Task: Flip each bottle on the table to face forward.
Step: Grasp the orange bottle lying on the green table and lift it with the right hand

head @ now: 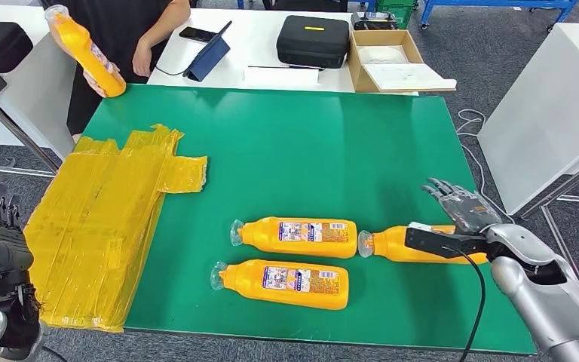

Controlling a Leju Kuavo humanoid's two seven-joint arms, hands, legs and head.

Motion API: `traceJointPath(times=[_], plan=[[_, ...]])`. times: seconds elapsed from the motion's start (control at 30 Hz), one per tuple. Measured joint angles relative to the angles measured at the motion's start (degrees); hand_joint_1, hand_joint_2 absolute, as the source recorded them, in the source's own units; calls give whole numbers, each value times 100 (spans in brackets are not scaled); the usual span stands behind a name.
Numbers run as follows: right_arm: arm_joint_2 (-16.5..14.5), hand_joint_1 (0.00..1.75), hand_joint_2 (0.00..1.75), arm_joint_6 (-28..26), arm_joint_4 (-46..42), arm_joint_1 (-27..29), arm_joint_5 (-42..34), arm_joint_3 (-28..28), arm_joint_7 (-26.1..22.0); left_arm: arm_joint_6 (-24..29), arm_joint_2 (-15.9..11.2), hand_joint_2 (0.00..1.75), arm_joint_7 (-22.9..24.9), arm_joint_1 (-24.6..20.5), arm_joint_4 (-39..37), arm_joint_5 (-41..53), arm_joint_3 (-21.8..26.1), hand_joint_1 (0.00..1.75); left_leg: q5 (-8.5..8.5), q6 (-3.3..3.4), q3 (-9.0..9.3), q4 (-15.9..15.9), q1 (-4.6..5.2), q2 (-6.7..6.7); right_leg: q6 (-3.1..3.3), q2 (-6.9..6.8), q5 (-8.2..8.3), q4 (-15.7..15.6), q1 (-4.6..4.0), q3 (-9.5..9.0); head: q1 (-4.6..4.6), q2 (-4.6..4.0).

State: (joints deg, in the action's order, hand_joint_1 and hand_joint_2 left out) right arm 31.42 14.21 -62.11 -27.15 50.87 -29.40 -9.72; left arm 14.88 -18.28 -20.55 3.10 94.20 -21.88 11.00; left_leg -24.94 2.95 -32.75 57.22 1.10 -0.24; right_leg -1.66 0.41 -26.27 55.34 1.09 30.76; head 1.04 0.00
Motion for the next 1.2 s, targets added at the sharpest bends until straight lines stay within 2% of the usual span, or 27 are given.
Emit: traceJointPath(times=[0.07,0.2,0.37,0.57,0.7,1.0,1.2], plan=[[-162,0,175,-2,271,-211,-33,-195,-41,9,3,0,19,4,39,19,42,0,2,-2,0,0,0,0,0,0,0,0,0,0,-1,0],[-360,0,0,-17,660,-537,-243,-504,-195,22,3,0,56,-2,57,31,80,0,6,1,0,1,1,-7,0,-4,0,0,0,0,1,0],[-360,0,0,-293,610,-664,-1174,-526,-398,45,23,0,75,-6,57,72,110,0,8,3,-8,2,3,-11,-3,-5,2,2,0,-4,-1,0],[-76,0,0,-313,-210,-569,-1836,-162,-390,4,66,0,84,-21,56,98,151,0,8,5,-12,3,8,-13,-4,-6,3,-1,1,2,-1,0],[169,0,175,-178,-868,-309,-2013,177,-369,-70,73,0,86,-146,16,99,133,0,8,5,-10,4,13,-17,-5,-10,3,-3,1,9,-1,0],[1016,0,175,256,-2226,989,-1792,656,-288,-234,66,0,70,-789,-560,21,-116,0,11,10,-15,4,18,-35,-7,-37,4,-3,1,8,1,0],[1441,0,175,468,-2654,1464,-1589,657,-204,-241,64,0,57,-1053,-835,-22,-269,0,11,11,-14,4,19,-28,-8,-36,5,-4,1,12,0,0]])
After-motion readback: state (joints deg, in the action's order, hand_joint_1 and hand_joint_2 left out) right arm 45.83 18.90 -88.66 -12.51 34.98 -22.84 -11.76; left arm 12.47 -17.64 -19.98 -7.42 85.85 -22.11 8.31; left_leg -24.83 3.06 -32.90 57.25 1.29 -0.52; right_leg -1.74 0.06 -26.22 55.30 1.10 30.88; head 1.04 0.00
